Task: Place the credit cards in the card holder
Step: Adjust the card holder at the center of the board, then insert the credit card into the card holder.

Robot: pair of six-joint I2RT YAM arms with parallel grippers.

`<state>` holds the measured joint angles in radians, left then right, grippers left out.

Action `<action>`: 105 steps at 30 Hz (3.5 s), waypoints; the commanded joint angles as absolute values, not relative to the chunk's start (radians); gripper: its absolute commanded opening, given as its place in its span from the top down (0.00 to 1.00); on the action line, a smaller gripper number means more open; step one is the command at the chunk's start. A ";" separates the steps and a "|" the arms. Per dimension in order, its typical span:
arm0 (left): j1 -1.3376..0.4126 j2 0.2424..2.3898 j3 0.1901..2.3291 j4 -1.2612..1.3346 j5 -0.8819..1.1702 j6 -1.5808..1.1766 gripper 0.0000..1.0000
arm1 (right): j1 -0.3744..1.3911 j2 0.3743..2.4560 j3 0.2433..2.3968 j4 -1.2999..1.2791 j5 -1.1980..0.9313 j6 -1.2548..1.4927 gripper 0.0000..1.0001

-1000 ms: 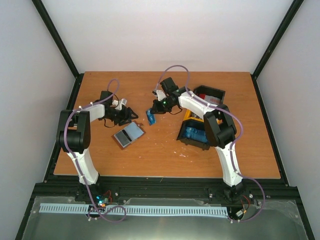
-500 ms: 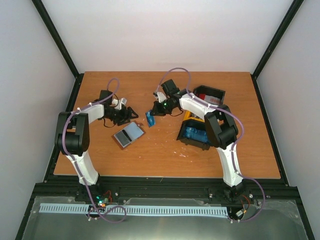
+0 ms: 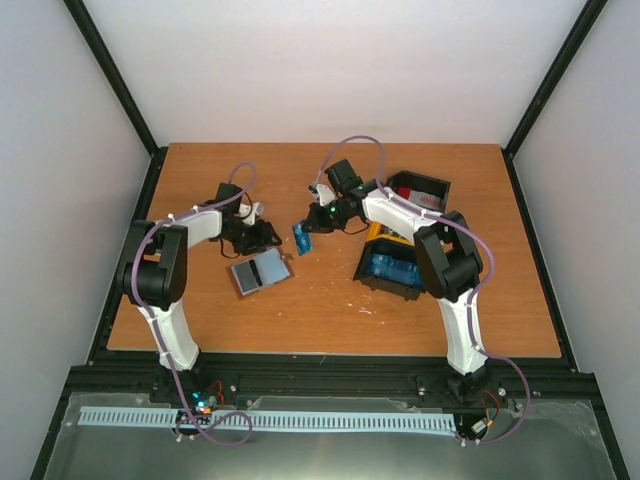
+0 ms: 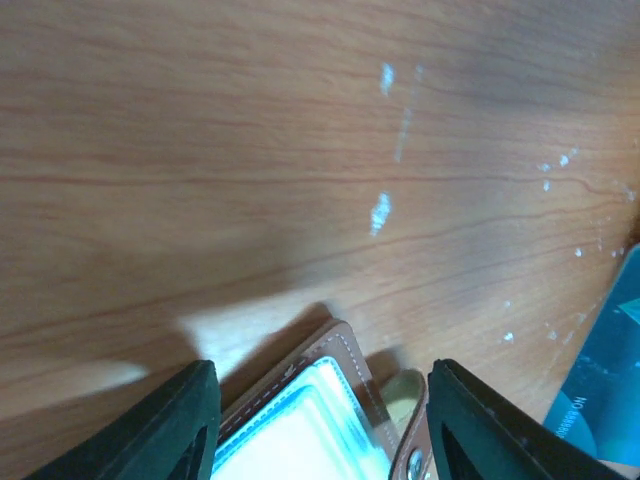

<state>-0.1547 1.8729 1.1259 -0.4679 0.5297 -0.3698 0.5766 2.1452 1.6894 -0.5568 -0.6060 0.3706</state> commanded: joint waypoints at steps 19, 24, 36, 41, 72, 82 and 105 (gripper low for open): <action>-0.167 1.594 0.991 -0.177 0.840 -0.702 0.23 | 0.516 2.017 1.455 -0.073 -0.976 0.713 0.97; -0.166 1.541 0.882 -0.027 0.970 -0.811 0.23 | 0.515 1.943 1.320 0.249 -1.066 0.961 0.97; -0.146 1.274 0.696 0.147 1.105 -0.951 0.89 | 0.580 1.830 1.102 0.614 -1.059 1.218 0.97; -0.137 1.200 0.668 0.077 1.113 -0.888 0.99 | 0.590 1.801 1.075 0.625 -1.039 1.229 0.92; -0.049 1.420 0.610 -0.317 0.629 -0.501 0.99 | 0.693 1.969 1.410 -0.500 -0.495 0.482 0.54; -0.052 1.491 0.616 -0.233 0.749 -0.490 0.99 | 0.693 1.949 1.395 -0.499 -0.454 0.492 0.55; -0.064 1.423 0.508 0.012 0.663 -0.588 0.99 | 0.779 2.044 1.525 -0.601 -0.315 0.477 0.57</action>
